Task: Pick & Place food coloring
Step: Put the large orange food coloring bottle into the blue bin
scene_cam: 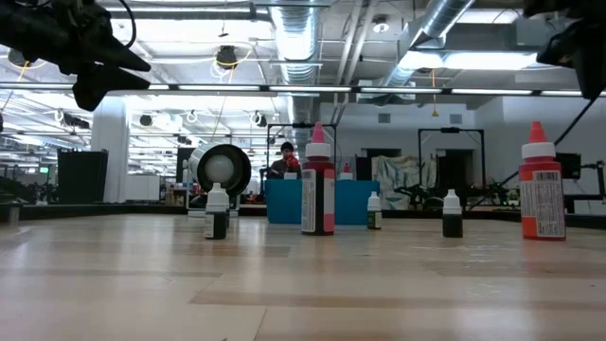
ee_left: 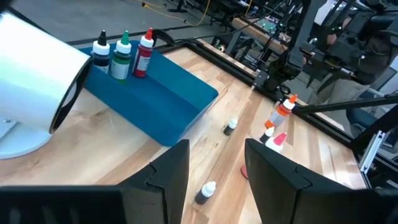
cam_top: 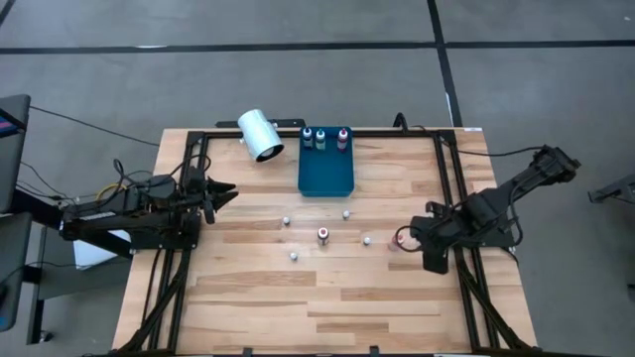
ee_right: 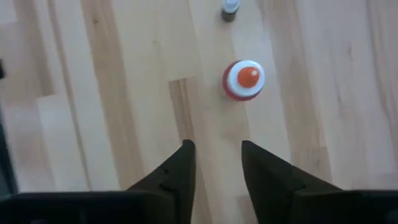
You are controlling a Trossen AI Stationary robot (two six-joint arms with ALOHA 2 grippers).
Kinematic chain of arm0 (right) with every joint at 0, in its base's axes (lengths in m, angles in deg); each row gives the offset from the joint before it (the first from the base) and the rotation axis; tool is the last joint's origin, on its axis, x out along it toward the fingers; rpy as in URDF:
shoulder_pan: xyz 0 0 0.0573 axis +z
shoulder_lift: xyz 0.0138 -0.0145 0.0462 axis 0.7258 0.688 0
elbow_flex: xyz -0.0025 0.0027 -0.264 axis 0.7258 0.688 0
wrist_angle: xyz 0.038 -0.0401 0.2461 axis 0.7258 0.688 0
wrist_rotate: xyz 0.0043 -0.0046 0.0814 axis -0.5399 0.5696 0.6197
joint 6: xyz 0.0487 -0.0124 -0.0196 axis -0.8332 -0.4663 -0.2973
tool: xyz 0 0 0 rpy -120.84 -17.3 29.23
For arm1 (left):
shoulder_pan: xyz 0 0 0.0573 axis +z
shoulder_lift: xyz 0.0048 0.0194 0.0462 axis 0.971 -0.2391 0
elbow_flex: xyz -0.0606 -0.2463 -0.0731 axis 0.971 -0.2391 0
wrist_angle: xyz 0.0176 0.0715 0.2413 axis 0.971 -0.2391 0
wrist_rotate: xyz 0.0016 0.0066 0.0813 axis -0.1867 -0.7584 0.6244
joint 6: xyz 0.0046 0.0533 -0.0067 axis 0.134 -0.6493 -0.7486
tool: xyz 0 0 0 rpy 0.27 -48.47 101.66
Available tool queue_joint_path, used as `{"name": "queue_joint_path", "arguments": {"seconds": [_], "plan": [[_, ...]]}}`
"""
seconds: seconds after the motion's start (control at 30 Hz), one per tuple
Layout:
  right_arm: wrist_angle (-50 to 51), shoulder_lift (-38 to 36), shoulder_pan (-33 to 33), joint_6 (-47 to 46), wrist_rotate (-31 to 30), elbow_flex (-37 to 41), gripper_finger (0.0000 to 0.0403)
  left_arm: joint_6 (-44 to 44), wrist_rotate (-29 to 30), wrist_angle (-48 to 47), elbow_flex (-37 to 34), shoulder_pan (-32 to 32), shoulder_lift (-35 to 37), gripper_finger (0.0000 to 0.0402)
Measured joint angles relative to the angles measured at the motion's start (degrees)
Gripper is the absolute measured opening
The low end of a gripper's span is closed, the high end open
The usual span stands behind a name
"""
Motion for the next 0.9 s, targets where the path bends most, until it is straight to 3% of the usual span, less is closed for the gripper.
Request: {"name": "queue_joint_path", "arguments": {"seconds": [0.4,0.9], "plan": [[-1.4,5.4,-0.4,1.4,-6.2,0.0,0.0231,0.4,-0.4,0.0,0.0,0.0,0.0,0.0146],[-6.1,14.0,-7.0,12.3,-6.0,0.0,0.0220,0.5,-1.3,-0.8,0.0,0.0,0.0,0.0146]]}}
